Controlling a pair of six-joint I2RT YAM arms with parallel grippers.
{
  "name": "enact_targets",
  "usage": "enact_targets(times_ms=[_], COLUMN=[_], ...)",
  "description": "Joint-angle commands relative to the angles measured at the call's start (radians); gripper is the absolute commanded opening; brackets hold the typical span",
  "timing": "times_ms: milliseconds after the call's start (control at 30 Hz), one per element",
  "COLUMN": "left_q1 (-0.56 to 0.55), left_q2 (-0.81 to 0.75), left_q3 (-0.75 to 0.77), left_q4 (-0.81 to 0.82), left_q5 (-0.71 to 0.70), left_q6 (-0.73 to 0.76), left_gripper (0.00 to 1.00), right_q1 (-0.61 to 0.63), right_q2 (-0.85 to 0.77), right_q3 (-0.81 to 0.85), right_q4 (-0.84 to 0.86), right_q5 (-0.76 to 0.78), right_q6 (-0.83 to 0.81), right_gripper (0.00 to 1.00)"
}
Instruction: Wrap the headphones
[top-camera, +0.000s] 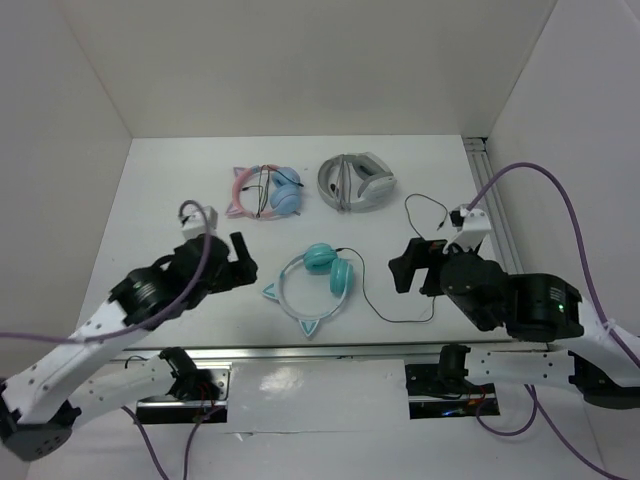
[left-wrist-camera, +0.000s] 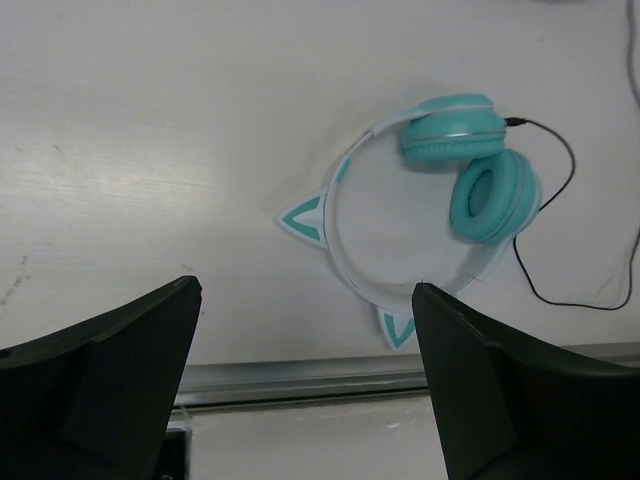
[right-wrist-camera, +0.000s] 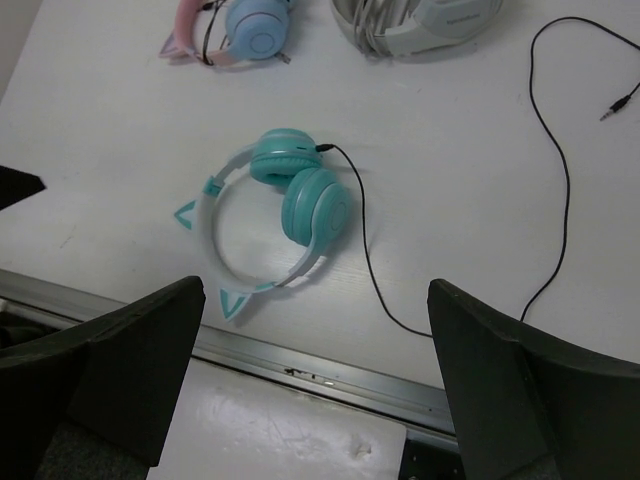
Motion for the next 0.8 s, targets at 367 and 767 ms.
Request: enact_targets(times_ms=[367, 767], left_q1=[-0.15, -0.164], left_q2=[0.473, 0.822], left_q3=[-0.1, -0.141], left_q4=[0.166, 0.233], left_q5=[0.077, 0.114], left_q6=[-0.685, -0.846], left_gripper=[1.0, 0.95], right_q1=[-0.008, -0.008], right_q2=[0.002, -0.094], right_q3=[-0.054, -0.112], right_q4=[0.075, 0.14], right_q5=[-0.004, -0.076], right_q6=[0.013, -0.01], right_gripper=[1.0, 1.0])
